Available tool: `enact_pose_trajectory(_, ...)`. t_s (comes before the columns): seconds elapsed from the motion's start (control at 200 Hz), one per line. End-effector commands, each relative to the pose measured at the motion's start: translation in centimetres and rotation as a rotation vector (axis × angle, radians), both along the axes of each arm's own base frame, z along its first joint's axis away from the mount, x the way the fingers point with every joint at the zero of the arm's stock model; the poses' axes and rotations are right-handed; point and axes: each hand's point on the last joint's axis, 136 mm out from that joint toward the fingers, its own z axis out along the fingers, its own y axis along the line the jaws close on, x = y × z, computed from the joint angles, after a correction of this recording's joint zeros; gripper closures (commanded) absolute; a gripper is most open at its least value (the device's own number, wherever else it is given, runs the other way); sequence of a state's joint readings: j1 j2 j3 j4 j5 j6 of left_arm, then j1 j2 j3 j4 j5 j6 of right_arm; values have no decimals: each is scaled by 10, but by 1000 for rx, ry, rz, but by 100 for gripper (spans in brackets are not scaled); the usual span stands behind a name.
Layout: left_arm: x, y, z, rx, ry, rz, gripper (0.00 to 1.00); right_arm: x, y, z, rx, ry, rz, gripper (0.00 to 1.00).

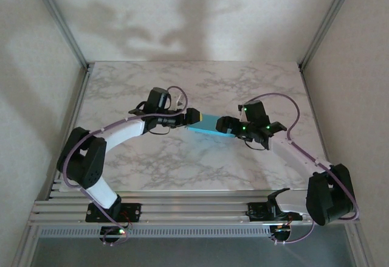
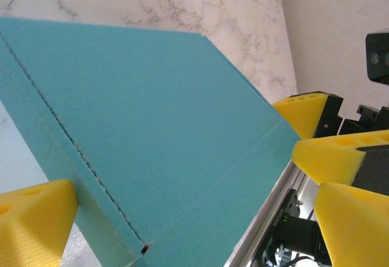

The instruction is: Fold the paper box

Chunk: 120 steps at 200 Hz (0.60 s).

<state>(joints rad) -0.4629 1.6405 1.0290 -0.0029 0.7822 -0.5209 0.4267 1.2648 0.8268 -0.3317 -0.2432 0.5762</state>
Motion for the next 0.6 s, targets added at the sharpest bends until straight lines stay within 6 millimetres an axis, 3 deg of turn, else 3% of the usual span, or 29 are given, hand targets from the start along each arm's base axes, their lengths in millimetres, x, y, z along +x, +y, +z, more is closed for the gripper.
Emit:
enact_pose_trajectory(0.0,-1,-4,31,-42,-32,-14,1,4,1,26,19,-33,3,1)
enact_pose_trajectory(0.275,3,0,34,-26,-13,18,1,11,-1,45,49,-35,-26,1)
enact_pose_trajectory(0.596,11,0,20,-13,21,49,1,13,3,32,54,9,-16,1)
